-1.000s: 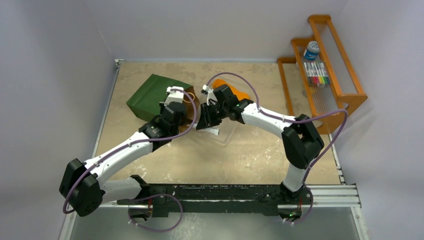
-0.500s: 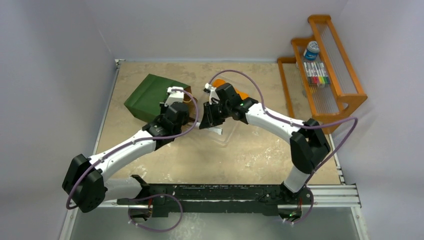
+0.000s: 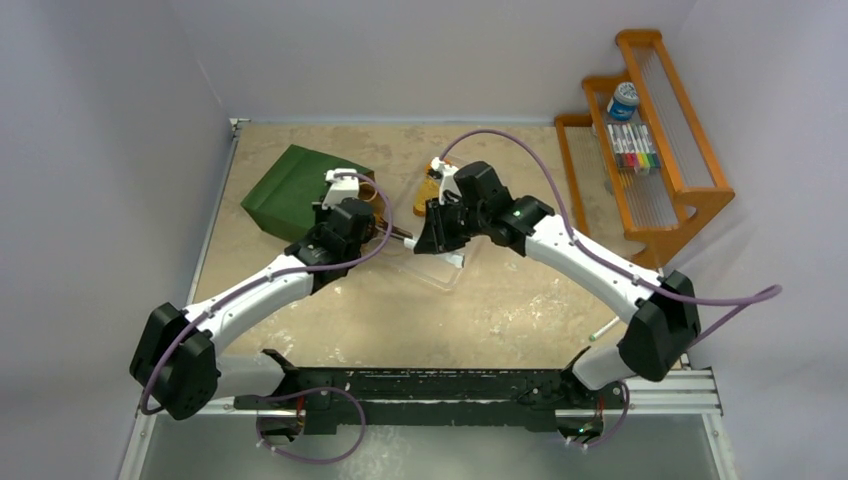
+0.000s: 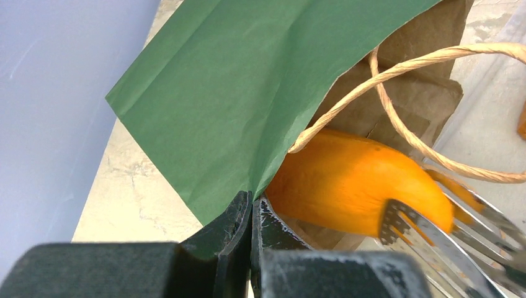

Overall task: Take the fake bread out of the paper bag
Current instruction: Take out the fake bread from the paper bag.

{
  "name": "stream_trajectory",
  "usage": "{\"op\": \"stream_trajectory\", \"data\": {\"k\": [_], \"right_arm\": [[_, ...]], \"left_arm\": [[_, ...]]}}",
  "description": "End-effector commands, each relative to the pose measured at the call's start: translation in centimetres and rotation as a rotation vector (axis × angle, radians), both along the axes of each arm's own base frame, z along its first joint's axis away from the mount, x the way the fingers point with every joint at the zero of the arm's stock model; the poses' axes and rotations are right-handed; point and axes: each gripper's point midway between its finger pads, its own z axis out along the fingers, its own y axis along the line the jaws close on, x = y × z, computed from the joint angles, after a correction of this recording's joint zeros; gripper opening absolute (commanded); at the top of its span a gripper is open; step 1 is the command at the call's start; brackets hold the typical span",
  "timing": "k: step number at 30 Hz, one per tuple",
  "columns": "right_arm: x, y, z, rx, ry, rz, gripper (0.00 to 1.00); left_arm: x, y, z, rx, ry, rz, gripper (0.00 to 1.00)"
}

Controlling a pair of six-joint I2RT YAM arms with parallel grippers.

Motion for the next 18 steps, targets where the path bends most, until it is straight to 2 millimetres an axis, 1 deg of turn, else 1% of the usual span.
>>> {"op": "stream_trajectory", "data": {"k": [1,8,14,18], "right_arm": [[-0.3,-1.3,3.2,0.041,-0.076,-0.053,0.00],[-0.9,-4.1,3.4,0.000,-0.072,-0.153,0.00],[-1.0,-6.4,3.5,-0.023,-0.070,-0.262,0.00],[-1.2,-7.7,3.9,-0.021,-0.070,-0.330,0.00]], "left_arm": [[1.3,0.1,2.3,-0.059,-0.081,0.050,0.00],[1.7,0.7,2.7,-0.064,-0.098,0.096,0.00],[2.0,1.3,3.2,-0.068,-0.116,0.149,0.00],[2.3,1.8,3.4,-0.073,-0.128,0.182,0.00]]}}
